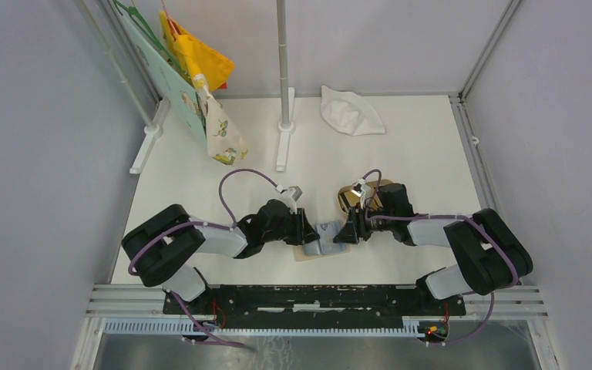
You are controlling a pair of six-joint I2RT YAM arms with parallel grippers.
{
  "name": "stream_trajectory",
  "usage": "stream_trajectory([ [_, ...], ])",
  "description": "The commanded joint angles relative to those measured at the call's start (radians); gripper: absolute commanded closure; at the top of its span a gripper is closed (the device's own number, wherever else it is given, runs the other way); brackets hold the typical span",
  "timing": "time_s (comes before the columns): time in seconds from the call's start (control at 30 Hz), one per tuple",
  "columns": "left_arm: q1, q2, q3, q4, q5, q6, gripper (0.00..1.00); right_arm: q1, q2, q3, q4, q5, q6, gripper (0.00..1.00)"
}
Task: Put the credit cards into the card holder
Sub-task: Turn over the card slot in the card holder.
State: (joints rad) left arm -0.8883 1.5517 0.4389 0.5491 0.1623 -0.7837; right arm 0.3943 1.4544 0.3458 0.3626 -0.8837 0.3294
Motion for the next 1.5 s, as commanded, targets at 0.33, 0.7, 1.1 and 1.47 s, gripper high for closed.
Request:
stream_trajectory([
  [0.33, -0.008, 0.028, 0.029, 0.066, 0.011, 0.013, 0.74, -0.011, 0.006, 0.016, 0.113, -0.079, 0.054, 0.47],
  [0.7, -0.007, 0.047, 0.029, 0.069, 0.007, 0.008, 0.89, -0.017, 0.012, 0.006, 0.167, -0.105, 0.103, 0.46],
  [1.1, -0.008, 0.023, 0.016, 0.074, -0.003, 0.006, 0.94, -0.038, 0.014, 0.022, 0.068, 0.000, 0.005, 0.45],
  [1.47, -0.009, -0.029, -0.004, 0.125, 0.039, -0.008, 0.87, -0.038, 0.029, 0.025, 0.049, 0.017, -0.013, 0.46],
])
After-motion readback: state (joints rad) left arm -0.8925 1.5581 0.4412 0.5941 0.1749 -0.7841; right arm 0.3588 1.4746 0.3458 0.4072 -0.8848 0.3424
